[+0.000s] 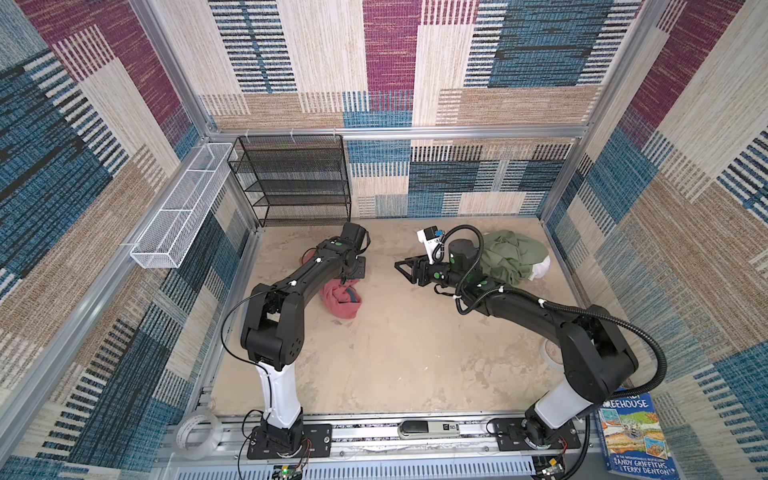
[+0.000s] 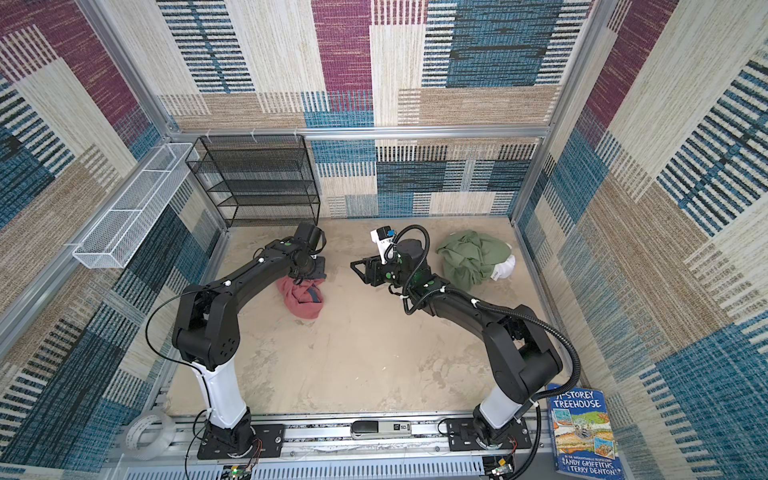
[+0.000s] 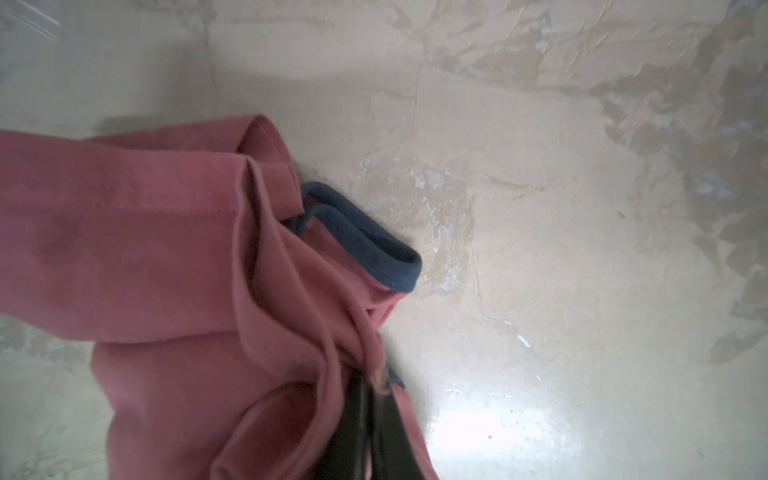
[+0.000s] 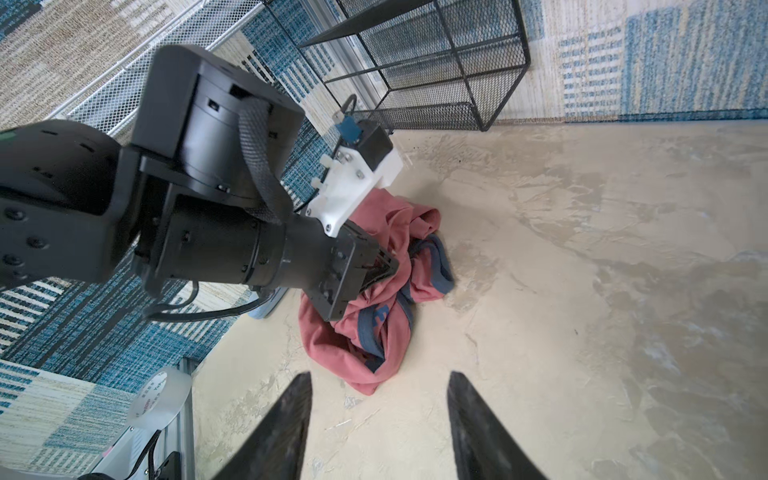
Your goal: Pick out a specific cloth from the pile
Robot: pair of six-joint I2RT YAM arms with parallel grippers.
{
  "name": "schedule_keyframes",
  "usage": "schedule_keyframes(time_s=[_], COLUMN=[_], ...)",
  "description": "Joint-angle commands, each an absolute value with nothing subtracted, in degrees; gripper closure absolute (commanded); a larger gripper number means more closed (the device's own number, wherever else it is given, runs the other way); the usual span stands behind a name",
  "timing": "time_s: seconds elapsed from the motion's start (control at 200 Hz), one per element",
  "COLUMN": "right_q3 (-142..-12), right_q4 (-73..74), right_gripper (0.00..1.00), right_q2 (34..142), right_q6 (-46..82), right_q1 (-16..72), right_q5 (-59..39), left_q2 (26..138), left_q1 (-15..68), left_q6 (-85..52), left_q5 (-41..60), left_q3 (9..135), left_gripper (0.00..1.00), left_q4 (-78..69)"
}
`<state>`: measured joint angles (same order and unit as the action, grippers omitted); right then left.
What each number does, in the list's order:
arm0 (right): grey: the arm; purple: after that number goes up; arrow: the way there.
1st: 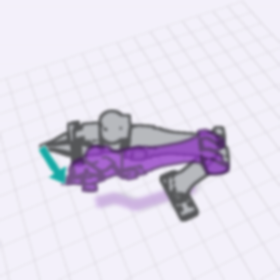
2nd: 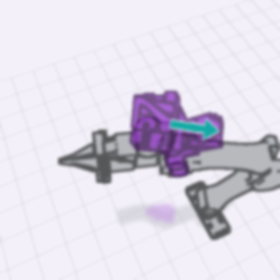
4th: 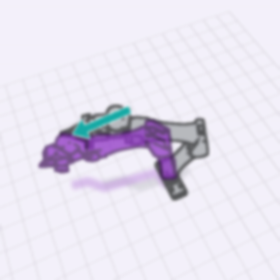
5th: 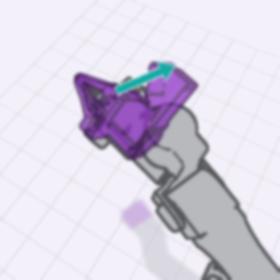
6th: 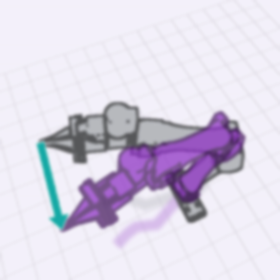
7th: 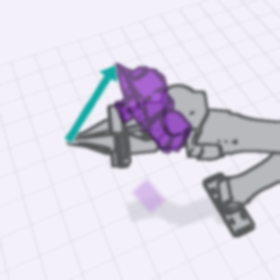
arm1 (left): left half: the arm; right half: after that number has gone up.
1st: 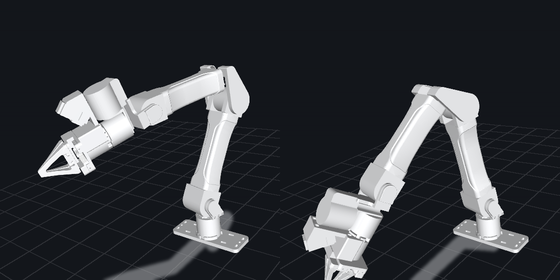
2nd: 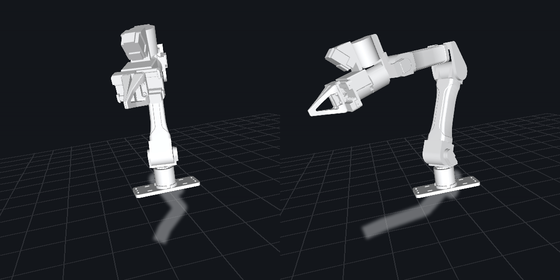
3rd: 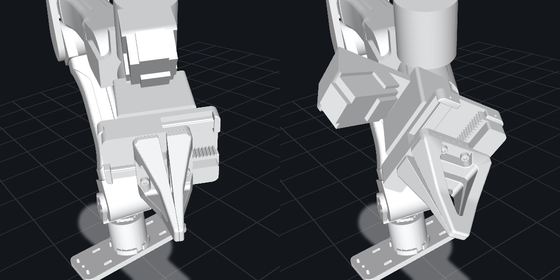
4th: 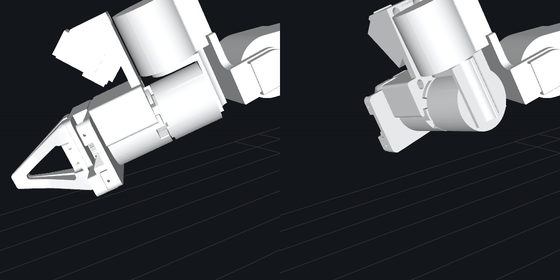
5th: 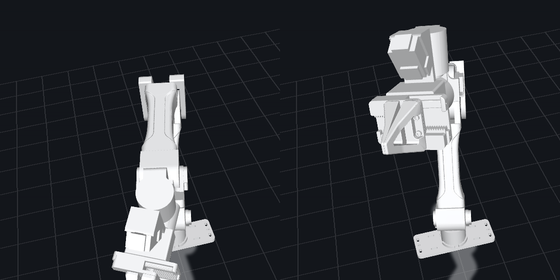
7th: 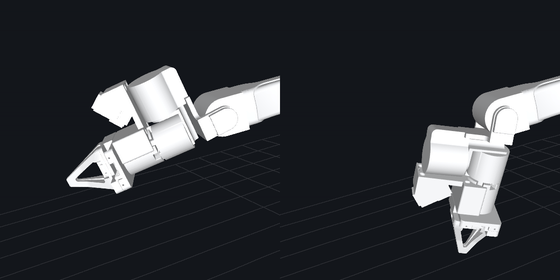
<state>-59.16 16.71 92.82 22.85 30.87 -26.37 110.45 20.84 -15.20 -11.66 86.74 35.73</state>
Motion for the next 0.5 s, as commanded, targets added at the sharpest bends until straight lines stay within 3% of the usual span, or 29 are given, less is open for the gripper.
schedule_keyframes(time_s=[0.0, 0.496], right_q3=[-59.06, -55.87], right_q4=[17.72, 16.4], right_gripper=[0.45, 0.45], right_q2=[91.81, 87.4], right_q6=[23.36, 23.98], right_q1=[30.59, 30.41], right_q5=[-25.72, -23.56], left_q2=[110.84, 112.31], left_q1=[21.01, 20.99], left_q6=[-17.19, -20.7], left_q5=[-9.43, -4.51], left_q3=[84.78, 79.28], left_gripper=[1.0, 1.0], left_q4=[33.14, 27.75])
